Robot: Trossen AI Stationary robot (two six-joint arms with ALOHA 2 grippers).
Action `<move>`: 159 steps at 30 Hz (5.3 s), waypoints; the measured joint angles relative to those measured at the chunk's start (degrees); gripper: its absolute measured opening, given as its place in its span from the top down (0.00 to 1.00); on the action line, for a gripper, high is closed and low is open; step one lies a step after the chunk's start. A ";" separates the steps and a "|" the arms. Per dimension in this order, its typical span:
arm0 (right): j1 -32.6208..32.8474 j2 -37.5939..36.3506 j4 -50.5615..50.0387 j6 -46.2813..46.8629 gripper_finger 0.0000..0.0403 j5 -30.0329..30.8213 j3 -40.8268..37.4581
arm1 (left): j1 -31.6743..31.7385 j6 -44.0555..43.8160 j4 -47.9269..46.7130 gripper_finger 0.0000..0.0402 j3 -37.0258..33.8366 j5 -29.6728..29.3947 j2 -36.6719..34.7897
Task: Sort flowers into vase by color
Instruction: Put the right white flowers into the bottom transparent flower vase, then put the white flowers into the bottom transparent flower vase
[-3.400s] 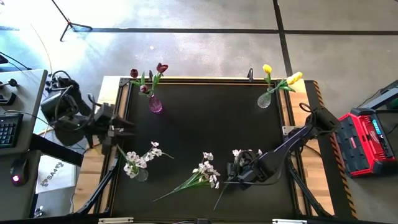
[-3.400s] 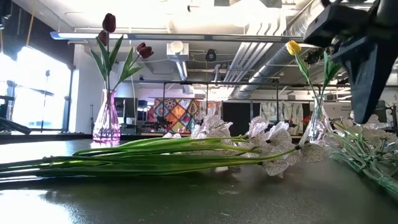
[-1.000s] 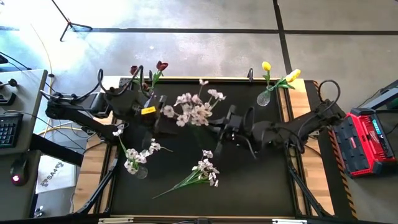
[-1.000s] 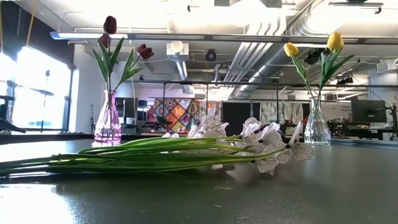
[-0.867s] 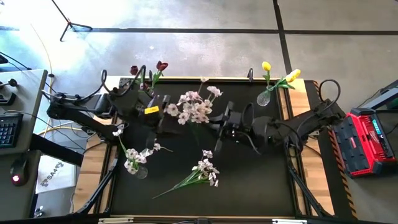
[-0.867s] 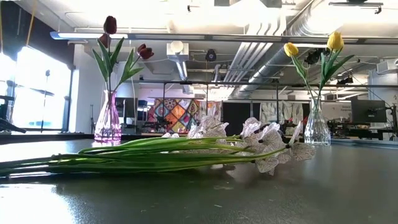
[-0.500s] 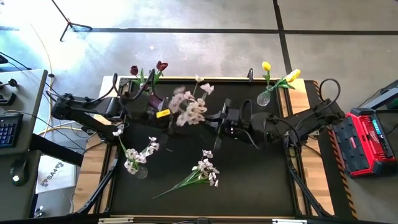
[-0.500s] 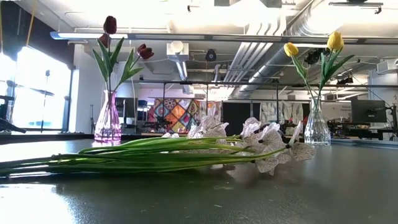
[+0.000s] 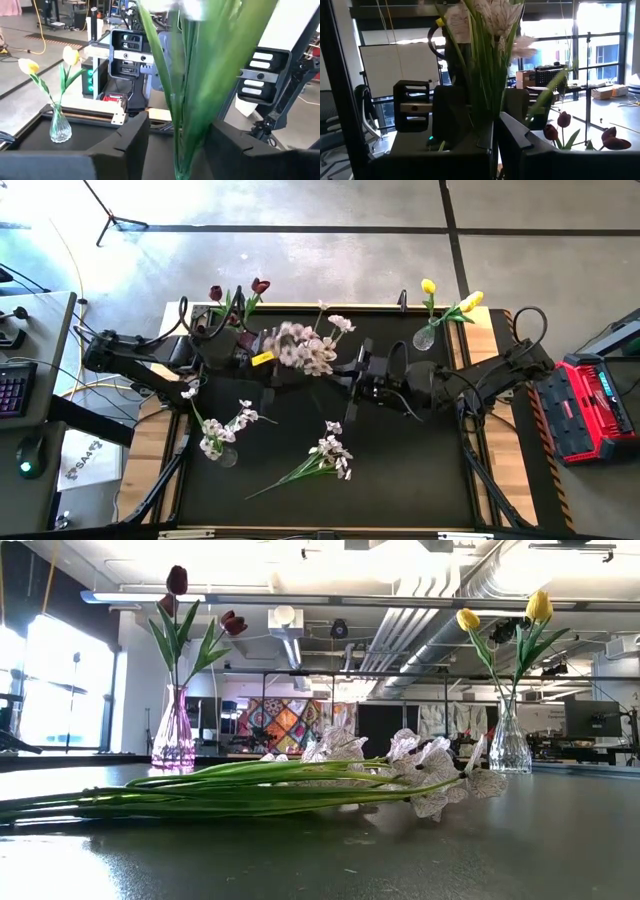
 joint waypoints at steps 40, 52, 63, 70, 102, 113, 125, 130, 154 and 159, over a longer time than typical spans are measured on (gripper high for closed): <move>5.53 -4.84 -52.41 55.52 0.58 21.70 -0.07 | -27.01 -8.96 -46.99 1.00 -0.75 -26.93 -30.87; 7.79 -4.80 -51.98 56.92 0.59 20.80 -0.07 | -32.26 -11.33 -36.84 1.00 -18.93 -26.20 -41.25; 7.80 -4.79 -51.97 58.49 0.59 18.11 -0.07 | -36.20 -12.13 -23.24 1.00 -35.76 -23.66 -50.95; 7.78 -4.79 -51.90 58.64 0.59 18.05 -0.07 | -37.89 -13.54 -22.79 1.00 -38.34 -22.19 -51.23; 5.73 -4.78 -52.19 59.53 0.59 14.82 -0.07 | -38.14 -5.44 -22.44 1.00 -37.98 -13.56 -52.02; 5.73 -4.77 -52.17 59.54 0.59 14.82 -0.07 | -38.14 -8.02 -19.00 1.00 -41.88 -13.26 -51.98; 5.77 -4.77 -51.71 59.56 0.59 13.15 -0.07 | -38.14 -16.97 -22.33 0.95 -41.88 -13.28 -52.00; 5.77 -4.77 -51.71 59.56 0.59 12.62 -0.07 | -38.14 -21.11 -24.75 0.85 -41.88 -12.56 -52.00; 5.88 -4.77 -51.95 59.95 0.59 7.56 -0.07 | -38.14 -28.91 -26.27 0.61 -34.75 -7.89 -54.17; 6.29 -4.77 -53.35 59.05 0.59 2.17 -0.43 | -38.14 -25.72 -26.37 0.59 -31.10 -10.45 -55.38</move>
